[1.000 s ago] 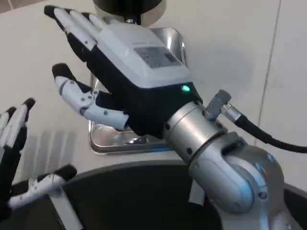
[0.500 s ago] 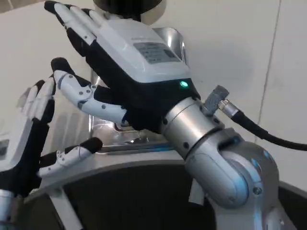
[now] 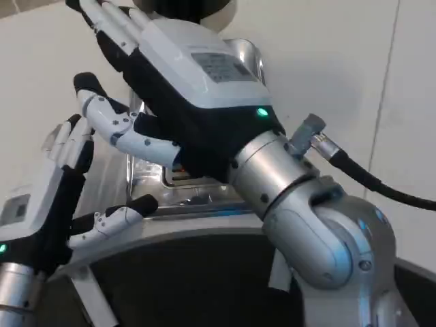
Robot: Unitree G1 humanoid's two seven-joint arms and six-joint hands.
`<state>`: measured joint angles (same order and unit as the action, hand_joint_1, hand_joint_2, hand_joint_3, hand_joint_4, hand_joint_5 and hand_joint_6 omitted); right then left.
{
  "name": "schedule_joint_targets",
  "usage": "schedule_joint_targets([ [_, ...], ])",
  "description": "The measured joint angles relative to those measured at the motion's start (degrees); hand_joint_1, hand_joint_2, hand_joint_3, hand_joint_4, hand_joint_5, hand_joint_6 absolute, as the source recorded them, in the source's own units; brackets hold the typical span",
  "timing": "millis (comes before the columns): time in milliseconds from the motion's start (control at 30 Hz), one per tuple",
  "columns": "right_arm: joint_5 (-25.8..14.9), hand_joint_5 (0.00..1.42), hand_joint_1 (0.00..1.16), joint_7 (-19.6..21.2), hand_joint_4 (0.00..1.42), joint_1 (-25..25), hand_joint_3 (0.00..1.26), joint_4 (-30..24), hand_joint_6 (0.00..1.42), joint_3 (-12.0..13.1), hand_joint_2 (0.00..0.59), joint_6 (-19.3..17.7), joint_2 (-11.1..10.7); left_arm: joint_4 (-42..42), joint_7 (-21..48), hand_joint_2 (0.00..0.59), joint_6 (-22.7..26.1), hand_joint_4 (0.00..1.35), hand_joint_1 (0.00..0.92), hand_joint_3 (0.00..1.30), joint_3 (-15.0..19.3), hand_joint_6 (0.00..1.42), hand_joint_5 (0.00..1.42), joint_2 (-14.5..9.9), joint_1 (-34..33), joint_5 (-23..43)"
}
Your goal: Grasp the cup under the faucet to collect the drink, then remove the cup.
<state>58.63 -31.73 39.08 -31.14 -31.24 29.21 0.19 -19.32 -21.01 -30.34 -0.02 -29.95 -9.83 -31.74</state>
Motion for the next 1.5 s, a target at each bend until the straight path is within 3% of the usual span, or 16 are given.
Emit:
schedule_joint_targets([
  [100,-0.03,0.00,0.00,2.96,0.00,-2.71,0.00,-1.27,0.00,0.66,0.586,-0.61,0.87,-0.33,0.00,0.014,-0.17,0.00,0.001,0.00,-0.80,0.00,0.00,0.47,-0.57,-0.08],
  [467,0.05,0.00,0.00,22.42,0.00,-18.86,0.00,-7.69,0.00,3.70,0.586,-7.74,2.60,-1.53,-0.01,0.014,-0.56,0.00,0.001,0.00,-2.10,0.00,0.00,2.17,-2.09,-0.06],
  [567,1.10,0.00,0.00,25.09,0.00,-22.33,0.00,-10.10,0.00,4.04,0.586,-9.81,2.51,-2.96,0.00,0.014,-0.55,0.00,0.002,0.00,-2.94,0.00,0.00,2.62,-3.11,-0.08],
  [800,4.11,0.00,0.00,25.34,0.00,-31.55,0.00,-16.07,0.00,6.03,0.586,-12.57,0.83,-7.96,0.00,0.014,-0.29,0.00,0.002,0.00,-4.54,0.00,0.00,3.91,-7.51,-0.23],
  [967,5.14,0.00,0.00,24.79,0.00,-41.25,0.00,-20.49,0.00,9.23,0.586,-14.65,-1.73,-11.76,-0.31,0.015,-0.31,0.00,0.009,0.00,-5.34,0.00,0.00,4.13,-10.77,-0.26],
  [1133,5.00,0.00,0.01,24.72,0.00,-49.12,0.00,-21.56,0.00,12.56,0.586,-17.41,-4.72,-14.20,-1.37,0.018,-0.37,0.00,0.039,0.00,-5.76,0.00,0.00,4.24,-13.42,-0.35],
  [1267,3.46,0.00,0.13,25.05,0.00,-55.38,0.00,-21.48,0.00,16.04,0.586,-20.55,-7.37,-16.77,-2.13,0.023,-0.43,0.00,0.096,0.00,-6.38,0.00,0.00,4.34,-15.54,-0.44],
  [1333,2.66,0.00,0.21,26.12,0.00,-58.80,0.00,-21.15,0.00,17.76,0.574,-22.45,-8.10,-18.51,-2.40,0.030,-0.60,0.00,0.170,0.00,-6.66,0.01,0.00,4.35,-16.51,-0.38],
  [1500,1.68,0.00,0.28,28.73,0.00,-66.89,0.00,-18.80,0.00,20.90,0.504,-26.25,-10.25,-21.94,-3.02,0.040,-3.72,0.00,0.241,0.00,-6.73,0.05,0.02,4.51,-18.60,0.28],
])
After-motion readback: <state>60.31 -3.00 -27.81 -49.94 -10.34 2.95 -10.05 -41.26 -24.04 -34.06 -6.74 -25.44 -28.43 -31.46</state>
